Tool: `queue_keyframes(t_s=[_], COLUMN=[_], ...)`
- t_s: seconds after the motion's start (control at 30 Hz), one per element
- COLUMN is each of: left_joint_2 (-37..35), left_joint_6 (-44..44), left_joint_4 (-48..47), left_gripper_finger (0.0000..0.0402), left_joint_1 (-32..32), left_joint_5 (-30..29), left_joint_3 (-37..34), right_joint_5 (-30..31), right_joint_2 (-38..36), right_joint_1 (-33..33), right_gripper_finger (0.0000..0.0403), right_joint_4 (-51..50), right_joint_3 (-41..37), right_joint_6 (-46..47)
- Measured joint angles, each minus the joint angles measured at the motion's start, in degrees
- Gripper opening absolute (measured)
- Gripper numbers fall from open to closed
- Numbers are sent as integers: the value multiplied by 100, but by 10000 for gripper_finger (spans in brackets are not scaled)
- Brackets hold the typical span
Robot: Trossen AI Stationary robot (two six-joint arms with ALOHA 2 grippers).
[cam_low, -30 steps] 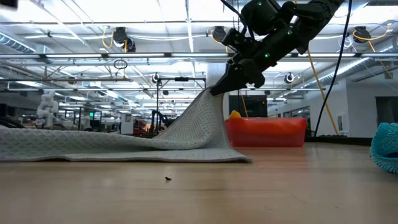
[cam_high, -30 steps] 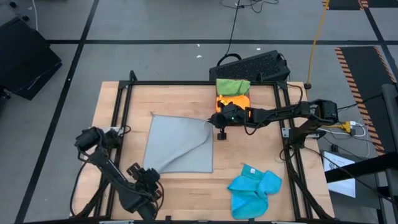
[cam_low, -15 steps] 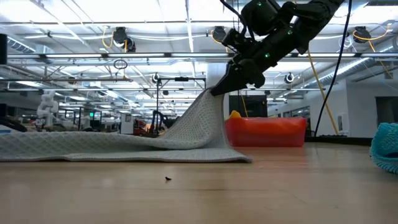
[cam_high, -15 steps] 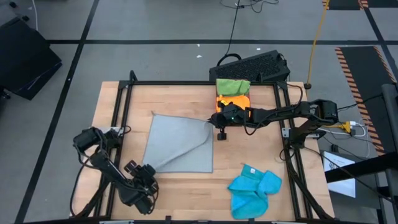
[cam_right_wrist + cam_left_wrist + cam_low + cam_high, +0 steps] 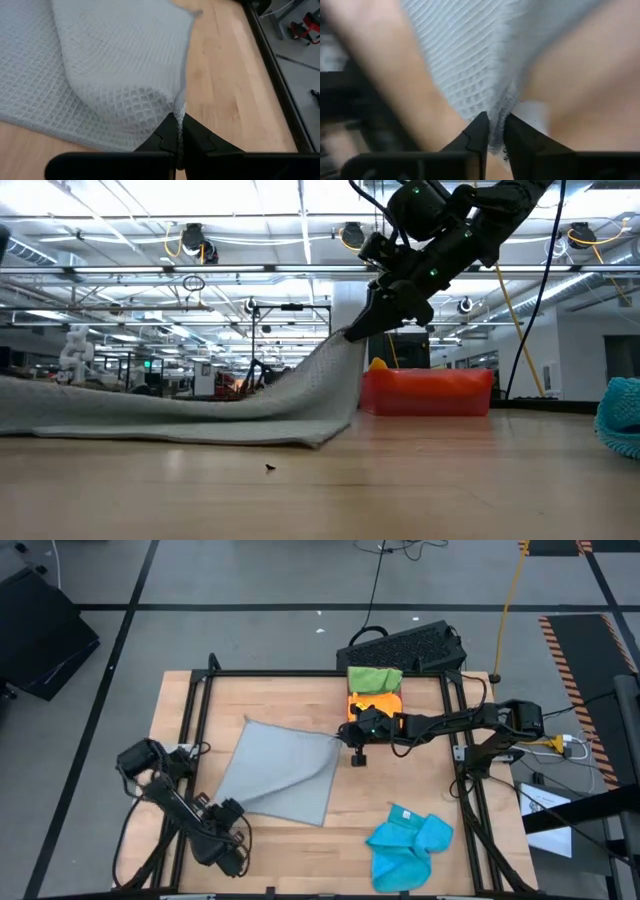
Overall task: Fold microfiber towels
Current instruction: Fold the gray microfiber cloth
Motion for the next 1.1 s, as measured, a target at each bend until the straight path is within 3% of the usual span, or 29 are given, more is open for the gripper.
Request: queue_keyframes(t_s=[0.17, 0.3, 0.4, 0.5, 0.7, 0.8, 0.9, 1.1], left_joint_2=[-664, -865, -916, -924, -921, -921, -917, -918], left_joint_6=[-142, 47, 574, 478, -755, -1138, -1014, -215], left_joint_4=[839, 763, 656, 199, -299, 70, 674, 1904], left_gripper_finger=[101, 136, 154, 165, 177, 179, 180, 180], left_joint_1=[-45, -155, -278, -347, -235, 15, 288, 888], left_joint_5=[-637, -1034, -1732, -2268, -2119, -1443, -902, -1220], left_joint_3=[543, 910, 1002, 934, 104, -435, -831, -1262], right_joint_5=[-1, 0, 0, -2, -8, -288, -466, -729], right_joint_2=[0, 0, 0, -8, -39, -42, -42, -42], right_joint_1=[0, -15, -17, -41, -301, -489, -666, -1088], right_gripper_finger=[4, 4, 4, 4, 4, 4, 4, 4], right_joint_4=[-9, 241, 431, 598, 1010, 1154, 1322, 1632], right_joint_3=[-1, -2, -2, -2, 0, 0, 0, 0], right_joint_6=[-2, -20, -95, -275, -634, -707, -753, -851])
